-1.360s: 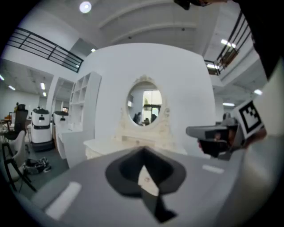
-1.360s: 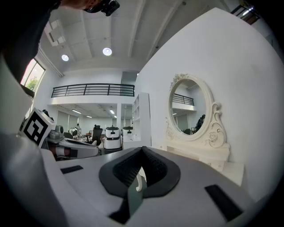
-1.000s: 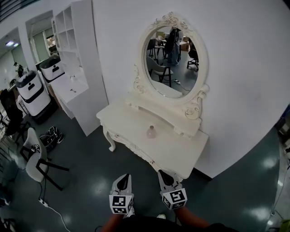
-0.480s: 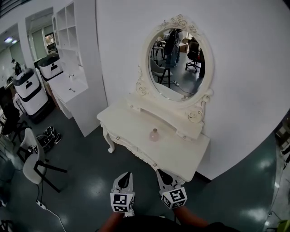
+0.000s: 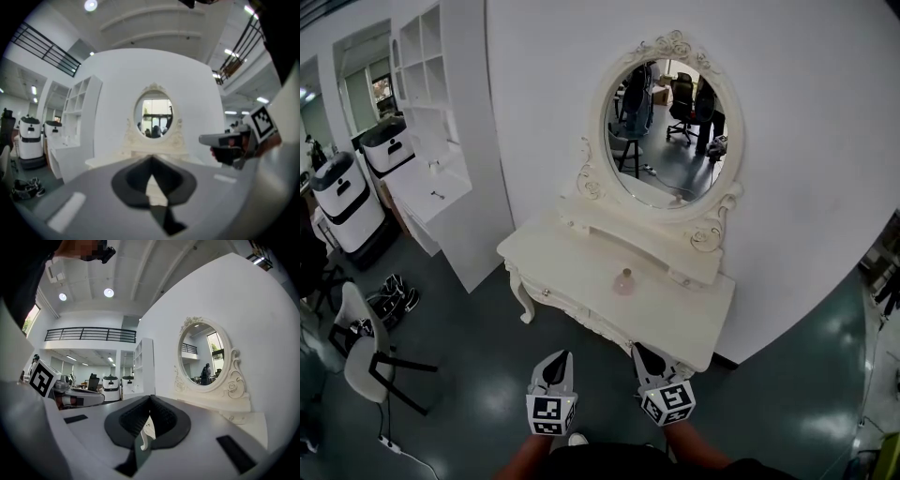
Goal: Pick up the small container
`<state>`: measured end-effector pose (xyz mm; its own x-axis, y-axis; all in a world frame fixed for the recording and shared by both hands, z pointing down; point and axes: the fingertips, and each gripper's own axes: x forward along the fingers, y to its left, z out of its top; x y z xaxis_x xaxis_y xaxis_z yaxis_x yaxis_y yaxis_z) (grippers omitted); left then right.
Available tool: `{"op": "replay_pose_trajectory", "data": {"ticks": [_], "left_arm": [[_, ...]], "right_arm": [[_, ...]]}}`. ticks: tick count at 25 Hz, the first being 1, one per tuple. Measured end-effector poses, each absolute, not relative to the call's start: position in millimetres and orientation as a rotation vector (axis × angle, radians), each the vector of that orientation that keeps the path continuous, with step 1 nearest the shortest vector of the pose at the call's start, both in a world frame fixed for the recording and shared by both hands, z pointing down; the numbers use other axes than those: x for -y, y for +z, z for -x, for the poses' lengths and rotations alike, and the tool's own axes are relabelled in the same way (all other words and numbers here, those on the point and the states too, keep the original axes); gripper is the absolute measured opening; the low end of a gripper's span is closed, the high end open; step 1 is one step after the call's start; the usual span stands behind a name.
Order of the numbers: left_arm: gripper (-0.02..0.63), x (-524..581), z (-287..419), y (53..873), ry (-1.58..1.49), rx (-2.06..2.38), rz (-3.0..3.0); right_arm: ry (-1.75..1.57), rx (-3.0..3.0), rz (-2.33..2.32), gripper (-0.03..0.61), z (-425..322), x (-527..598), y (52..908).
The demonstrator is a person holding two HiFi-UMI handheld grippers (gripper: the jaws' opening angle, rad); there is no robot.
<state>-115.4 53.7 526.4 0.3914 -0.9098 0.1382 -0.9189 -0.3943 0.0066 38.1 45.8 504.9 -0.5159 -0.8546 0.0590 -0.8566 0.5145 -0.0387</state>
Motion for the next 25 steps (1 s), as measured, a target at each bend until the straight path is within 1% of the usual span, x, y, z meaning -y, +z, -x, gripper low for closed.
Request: {"op": "replay_pose_trajectory", "data": {"ticks": [5,17,25], "left_arm": [[0.008,-47,133,529,0.154,1.634,-2.568],[0.008,-18,139,535,0.144,1.599,-2.573],[0.008,37,131,527,0.140,1.681,-2.560]], "right_arm": [[0.088,2.689,-1.536,0.006,-16,-47,506],[0.041,2.686,-1.479,0.006,9,-17,509],[0.080,2.721,-1.477,0.006,-4,41,512]]}}
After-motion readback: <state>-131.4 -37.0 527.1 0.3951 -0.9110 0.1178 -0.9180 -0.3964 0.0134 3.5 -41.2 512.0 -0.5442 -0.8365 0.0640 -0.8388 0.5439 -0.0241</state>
